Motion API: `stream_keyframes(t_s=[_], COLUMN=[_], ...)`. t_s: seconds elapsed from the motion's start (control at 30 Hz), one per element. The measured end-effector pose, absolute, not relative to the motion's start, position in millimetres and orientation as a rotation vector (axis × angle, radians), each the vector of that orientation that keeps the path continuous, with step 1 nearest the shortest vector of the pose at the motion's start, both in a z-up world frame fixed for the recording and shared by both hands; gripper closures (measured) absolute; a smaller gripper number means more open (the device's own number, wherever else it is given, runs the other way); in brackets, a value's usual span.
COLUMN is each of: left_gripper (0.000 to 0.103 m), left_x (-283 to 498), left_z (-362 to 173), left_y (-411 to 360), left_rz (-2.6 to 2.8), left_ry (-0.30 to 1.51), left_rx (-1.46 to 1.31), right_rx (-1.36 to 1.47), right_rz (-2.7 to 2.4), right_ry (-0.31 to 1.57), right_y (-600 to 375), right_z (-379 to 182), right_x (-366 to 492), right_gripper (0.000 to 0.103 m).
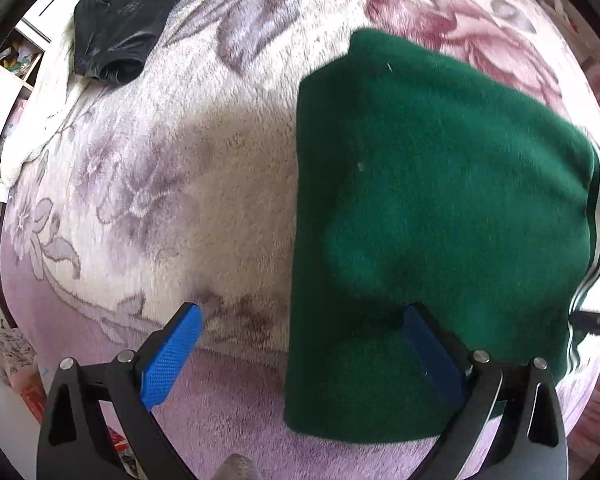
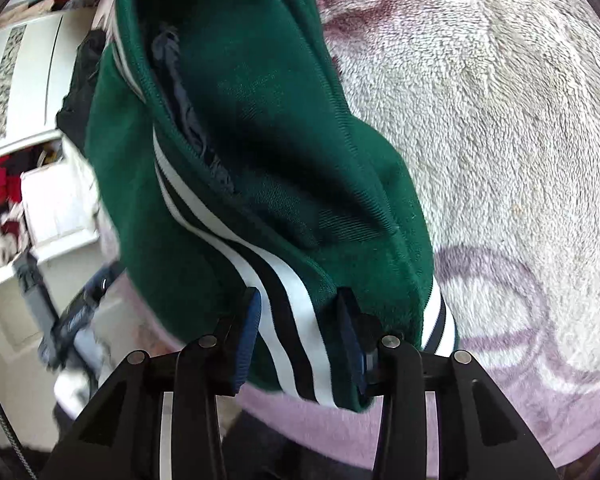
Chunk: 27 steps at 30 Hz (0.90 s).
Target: Fold large clothes
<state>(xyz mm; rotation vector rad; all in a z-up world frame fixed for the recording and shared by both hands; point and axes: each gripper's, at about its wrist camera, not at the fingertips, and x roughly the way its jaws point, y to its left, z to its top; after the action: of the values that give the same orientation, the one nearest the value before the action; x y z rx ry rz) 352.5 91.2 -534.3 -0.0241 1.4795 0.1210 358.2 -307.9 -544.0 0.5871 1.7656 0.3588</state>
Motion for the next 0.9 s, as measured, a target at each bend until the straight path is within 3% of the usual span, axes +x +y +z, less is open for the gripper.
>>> stream_keyframes(t_s=[0.07, 0.1, 0.23, 0.4, 0.53, 0.63, 0.7, 0.9], left_gripper=[0.000, 0.000, 0.000, 0.000, 0.000, 0.000, 0.000, 0.000], left_x=[347, 345, 338, 343, 354, 366, 377, 402], left_z=[-531, -529, -521, -524, -517, -523, -530, -538], left_y=[90, 91, 94, 111, 147, 174, 189, 214], left_rz=[0.120, 0.118, 0.135, 0.220, 0.329, 0.383, 0.392, 0.417], left_ry=[1.478, 1.473, 1.440, 1.440, 1.396, 1.397, 1.409, 1.383], left_rx=[-0.014, -0.012, 0.029, 0.042, -0.015, -0.078, -0.128, -0.133], right_rx=[0.611, 0.634, 0.581, 0.523, 0.300, 0.161, 0.076, -0.264], right_rz=[0.337, 0.322, 0.224, 0.260, 0.274, 0.322, 0.407, 0.694], right_ry=[1.706, 1.668, 1.553, 1.758, 1.705, 1.621, 1.593, 1.514], right_y=[-309, -312, -330, -323, -318, -295, -263, -85], right_z=[-530, -518, -467, -487, -425, -374, -356, -379], right_x=[357, 356, 349, 358, 388, 415, 440, 502], right_gripper=[0.093, 0.095, 0.096, 0.095, 0.091, 0.078, 0.042, 0.040])
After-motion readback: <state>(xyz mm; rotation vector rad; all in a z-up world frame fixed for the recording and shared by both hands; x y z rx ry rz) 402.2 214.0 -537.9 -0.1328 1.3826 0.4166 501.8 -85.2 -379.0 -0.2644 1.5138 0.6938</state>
